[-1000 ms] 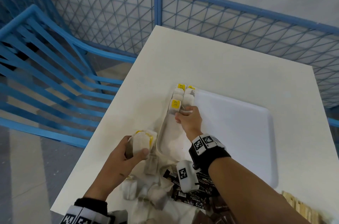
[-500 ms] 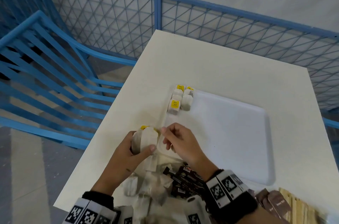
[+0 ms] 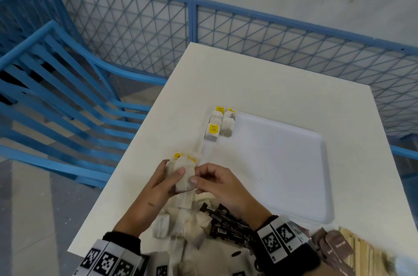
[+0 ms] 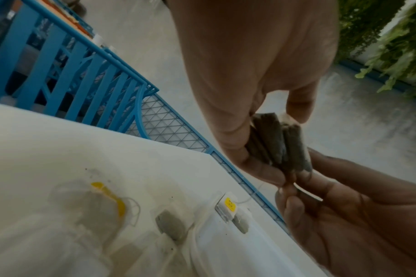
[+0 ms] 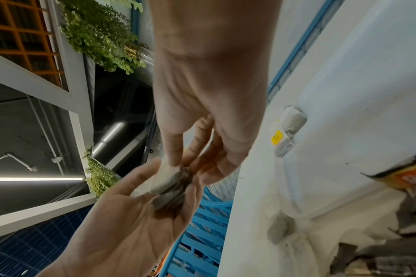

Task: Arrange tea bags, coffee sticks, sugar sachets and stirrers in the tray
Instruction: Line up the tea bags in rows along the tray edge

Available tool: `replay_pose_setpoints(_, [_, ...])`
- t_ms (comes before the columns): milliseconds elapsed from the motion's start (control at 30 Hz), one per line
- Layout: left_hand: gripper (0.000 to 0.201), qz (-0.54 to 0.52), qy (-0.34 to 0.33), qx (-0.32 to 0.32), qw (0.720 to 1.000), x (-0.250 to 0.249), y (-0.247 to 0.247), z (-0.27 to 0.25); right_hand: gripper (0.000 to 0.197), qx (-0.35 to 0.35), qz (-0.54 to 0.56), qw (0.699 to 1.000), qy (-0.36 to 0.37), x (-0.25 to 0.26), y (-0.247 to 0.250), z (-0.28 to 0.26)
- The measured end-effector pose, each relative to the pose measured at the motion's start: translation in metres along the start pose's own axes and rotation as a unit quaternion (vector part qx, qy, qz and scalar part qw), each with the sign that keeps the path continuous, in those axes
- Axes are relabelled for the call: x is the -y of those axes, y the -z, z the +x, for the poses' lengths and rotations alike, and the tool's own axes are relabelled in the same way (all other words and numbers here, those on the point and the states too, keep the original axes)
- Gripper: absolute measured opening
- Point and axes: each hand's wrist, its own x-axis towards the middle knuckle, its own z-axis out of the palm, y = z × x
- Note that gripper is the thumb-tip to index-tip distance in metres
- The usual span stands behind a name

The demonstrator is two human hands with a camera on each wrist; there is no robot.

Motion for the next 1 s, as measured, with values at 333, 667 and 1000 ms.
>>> replay_pose_setpoints(333, [0.062,0.042,-0.033,0.001,0.999,0.000,0.004,-0.003,0.004,0.018,0.031,0.999,-0.025,0.001,-0.002,0.001])
replay_pose_setpoints(667, [0.062,-0.008,-0.039,-0.016,0.999,0.005,0.012,0.003,0.017,-0.022,0.170,0.985,-0.031,0.001,0.015,0.002])
replay_pose_setpoints(1000, [0.055,0.018,-0.039,-0.047,0.998,0.008,0.017,0.010,0.018,-0.158,0.223,0.961,-0.038,-0.012,0.066,0.032])
